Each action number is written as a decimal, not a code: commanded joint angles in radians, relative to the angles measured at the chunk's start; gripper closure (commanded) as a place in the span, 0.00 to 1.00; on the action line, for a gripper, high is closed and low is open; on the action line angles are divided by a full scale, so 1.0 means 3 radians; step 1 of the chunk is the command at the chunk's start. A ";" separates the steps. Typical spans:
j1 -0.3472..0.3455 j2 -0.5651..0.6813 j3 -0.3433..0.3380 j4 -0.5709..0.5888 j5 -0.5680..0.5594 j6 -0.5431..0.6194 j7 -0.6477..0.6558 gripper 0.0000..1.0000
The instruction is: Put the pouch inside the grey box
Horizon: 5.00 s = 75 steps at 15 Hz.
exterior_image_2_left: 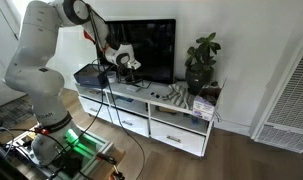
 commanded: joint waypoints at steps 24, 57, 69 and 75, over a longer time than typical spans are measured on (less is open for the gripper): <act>0.0793 -0.0457 0.0369 0.0047 -0.0649 -0.0462 0.0390 0.99; 0.1485 0.1454 0.0746 0.3428 -0.0834 -0.1949 0.0838 0.99; 0.1472 0.2568 0.0656 0.4833 -0.0807 -0.2122 0.0834 0.99; 0.1481 0.2840 0.0633 0.5171 -0.0831 -0.2281 0.0859 0.99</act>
